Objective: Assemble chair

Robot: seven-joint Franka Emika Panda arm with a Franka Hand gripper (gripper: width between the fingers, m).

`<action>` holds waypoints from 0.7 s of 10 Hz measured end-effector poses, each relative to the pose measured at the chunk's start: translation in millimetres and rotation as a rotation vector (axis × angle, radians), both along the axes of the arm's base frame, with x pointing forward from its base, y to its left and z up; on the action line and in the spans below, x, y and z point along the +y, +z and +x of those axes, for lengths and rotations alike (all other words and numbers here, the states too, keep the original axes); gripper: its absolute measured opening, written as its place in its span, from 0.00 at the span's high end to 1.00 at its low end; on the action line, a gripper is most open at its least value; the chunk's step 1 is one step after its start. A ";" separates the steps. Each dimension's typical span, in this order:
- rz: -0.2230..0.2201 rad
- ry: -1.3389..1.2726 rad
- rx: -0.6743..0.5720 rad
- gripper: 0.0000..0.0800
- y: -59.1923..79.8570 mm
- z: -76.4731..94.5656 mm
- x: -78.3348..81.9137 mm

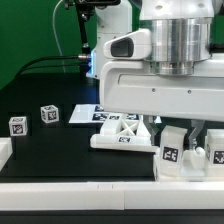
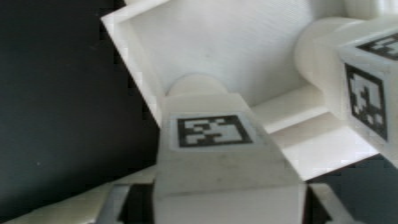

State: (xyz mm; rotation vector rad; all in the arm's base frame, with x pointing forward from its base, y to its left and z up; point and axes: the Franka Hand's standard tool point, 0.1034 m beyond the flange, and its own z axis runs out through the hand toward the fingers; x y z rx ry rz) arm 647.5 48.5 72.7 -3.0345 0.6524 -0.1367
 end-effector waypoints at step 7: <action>0.141 -0.871 0.043 0.64 3.1 2.3 -2.2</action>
Offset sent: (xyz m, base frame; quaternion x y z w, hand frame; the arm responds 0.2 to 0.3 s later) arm 0.0159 0.0069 0.0077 0.0724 -0.0262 0.4323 0.8985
